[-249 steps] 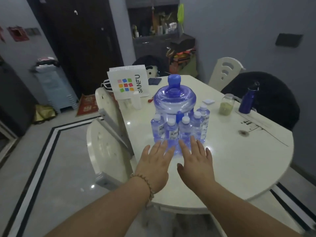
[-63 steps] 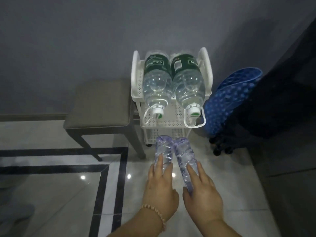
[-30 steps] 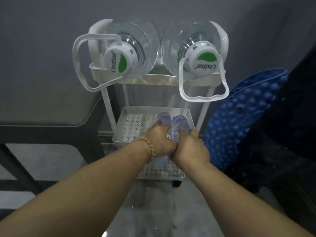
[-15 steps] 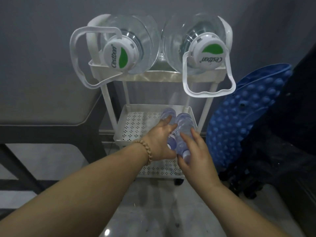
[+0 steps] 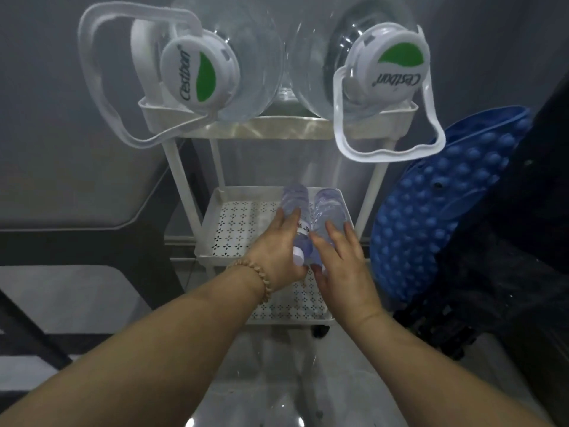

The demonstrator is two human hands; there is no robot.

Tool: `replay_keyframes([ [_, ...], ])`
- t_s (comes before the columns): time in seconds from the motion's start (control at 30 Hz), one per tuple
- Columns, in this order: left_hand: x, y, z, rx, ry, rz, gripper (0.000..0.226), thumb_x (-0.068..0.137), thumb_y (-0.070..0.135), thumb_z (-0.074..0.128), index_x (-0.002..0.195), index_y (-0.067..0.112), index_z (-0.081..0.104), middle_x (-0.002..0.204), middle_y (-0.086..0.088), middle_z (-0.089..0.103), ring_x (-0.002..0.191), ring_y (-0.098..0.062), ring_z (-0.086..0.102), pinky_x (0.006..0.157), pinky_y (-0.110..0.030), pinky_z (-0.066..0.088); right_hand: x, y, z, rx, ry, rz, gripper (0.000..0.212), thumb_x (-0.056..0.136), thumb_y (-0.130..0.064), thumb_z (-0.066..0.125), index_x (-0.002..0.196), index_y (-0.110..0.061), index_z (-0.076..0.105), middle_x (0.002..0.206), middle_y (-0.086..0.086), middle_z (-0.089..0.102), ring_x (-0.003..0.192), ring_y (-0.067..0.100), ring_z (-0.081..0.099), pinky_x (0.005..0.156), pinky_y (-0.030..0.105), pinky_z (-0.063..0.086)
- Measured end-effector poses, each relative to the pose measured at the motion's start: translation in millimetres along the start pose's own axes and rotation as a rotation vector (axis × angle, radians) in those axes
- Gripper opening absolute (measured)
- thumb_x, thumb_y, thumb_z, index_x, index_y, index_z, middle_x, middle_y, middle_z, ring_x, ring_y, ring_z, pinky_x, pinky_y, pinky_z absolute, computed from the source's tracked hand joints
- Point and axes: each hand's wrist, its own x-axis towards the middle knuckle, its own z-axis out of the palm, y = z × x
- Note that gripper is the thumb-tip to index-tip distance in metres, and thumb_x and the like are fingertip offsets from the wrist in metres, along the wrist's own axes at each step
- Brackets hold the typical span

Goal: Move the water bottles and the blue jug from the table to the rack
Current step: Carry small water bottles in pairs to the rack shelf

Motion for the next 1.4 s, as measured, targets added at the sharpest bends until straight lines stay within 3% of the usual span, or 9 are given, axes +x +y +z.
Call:
replay_keyframes([
  [0.13, 7.7, -3.9, 8.1, -0.033, 0.048, 0.067, 0.1, 0.073, 0.018, 0.079, 0.149, 0.014, 0.015, 0.157, -0.009, 0.012, 0.143, -0.022, 0.014, 0.111, -0.022, 0.017, -0.2, 2.3, 1.4, -0.292, 0.041, 0.04, 0.077, 0.071, -0.023, 0.078, 0.138, -0.026, 0.039, 0.145, 0.011, 0.041, 0.138, 0.036, 0.019, 0.109, 0.06, 0.006],
  [0.3, 7.3, -14.8, 24.9, -0.012, 0.037, 0.088, 0.096, 0.074, 0.022, 0.079, 0.148, 0.024, 0.019, 0.158, -0.007, 0.005, 0.144, -0.027, 0.009, 0.114, -0.042, 0.025, -4.2, -2.7, 14.4, -0.334, 0.096, 0.122, 0.084, 0.075, -0.026, 0.076, 0.145, -0.027, 0.028, 0.151, 0.017, 0.028, 0.14, 0.035, 0.01, 0.109, 0.06, 0.008],
  [0.53, 1.4, -7.4, 24.4, 0.052, 0.053, 0.062, 0.087, 0.082, 0.028, 0.071, 0.149, 0.02, 0.017, 0.158, -0.011, 0.004, 0.144, -0.03, 0.001, 0.117, -0.043, 0.014, -5.4, 0.3, 21.9, -0.372, 0.1, 0.098, 0.088, 0.075, -0.032, 0.072, 0.147, -0.023, 0.023, 0.153, 0.02, 0.014, 0.142, 0.036, 0.005, 0.112, 0.057, 0.003],
  [0.63, -6.3, -0.9, 28.2, 0.408, 0.121, 0.024, 0.085, 0.08, 0.04, 0.068, 0.147, 0.019, 0.021, 0.155, -0.014, 0.017, 0.141, -0.036, 0.015, 0.112, -0.051, 0.024, -6.3, -0.3, 21.9, -0.377, 0.089, 0.099, 0.088, 0.074, -0.034, 0.072, 0.147, -0.022, 0.023, 0.153, 0.02, 0.014, 0.142, 0.035, 0.004, 0.112, 0.057, 0.004],
  [0.73, -12.8, 5.3, 36.9, 0.433, 0.17, -0.011, 0.083, 0.075, 0.036, 0.074, 0.143, 0.017, 0.031, 0.15, -0.017, 0.03, 0.136, -0.038, 0.03, 0.105, -0.056, 0.03, -7.9, -2.4, 19.1, -0.383, 0.083, 0.099, 0.089, 0.072, -0.037, 0.071, 0.147, -0.021, 0.025, 0.153, 0.02, 0.017, 0.142, 0.035, 0.005, 0.112, 0.057, 0.005],
  [0.87, -16.3, 10.2, 38.1, 0.559, 0.145, -0.017, 0.081, 0.088, 0.045, 0.055, 0.148, 0.019, 0.006, 0.157, -0.014, 0.009, 0.143, -0.034, 0.011, 0.112, -0.054, 0.017, -9.0, -3.1, 13.0, -0.395, 0.073, 0.072, 0.086, 0.071, -0.036, 0.071, 0.145, -0.016, 0.032, 0.153, 0.018, 0.019, 0.142, 0.034, 0.009, 0.112, 0.056, 0.006],
  [0.97, -25.9, 20.6, 29.3, 0.539, 0.187, -0.021, 0.079, 0.082, 0.046, 0.059, 0.144, 0.015, 0.021, 0.151, -0.015, 0.028, 0.139, -0.035, 0.025, 0.108, -0.056, 0.025, -9.2, -10.0, 2.7, -0.389, 0.063, 0.052, 0.081, 0.075, -0.033, 0.068, 0.145, -0.013, 0.033, 0.153, 0.018, 0.022, 0.142, 0.033, 0.01, 0.113, 0.055, 0.004],
  [1.2, -97.2, 49.2, -0.9, 0.534, 0.086, -0.045, 0.065, 0.079, 0.024, 0.03, 0.141, 0.006, 0.031, 0.145, -0.018, 0.038, 0.133, -0.035, 0.032, 0.107, -0.055, 0.027, -35.9, -54.4, -58.4, -0.359, -0.143, 0.081, 0.065, 0.083, -0.018, 0.029, 0.147, -0.014, 0.021, 0.154, 0.018, 0.016, 0.142, 0.033, 0.014, 0.112, 0.054, 0.003],
  [1.4, -179.2, 122.4, -108.5, 0.489, -0.04, -0.094, 0.068, 0.075, 0.02, 0.027, 0.142, 0.009, 0.025, 0.15, -0.017, 0.03, 0.138, -0.033, 0.023, 0.109, -0.051, 0.015, -58.6, -145.9, -178.4, -0.302, -0.327, 0.112, 0.067, 0.079, -0.013, 0.036, 0.146, -0.015, 0.029, 0.153, 0.016, 0.023, 0.14, 0.031, 0.017, 0.114, 0.051, 0.004],
])
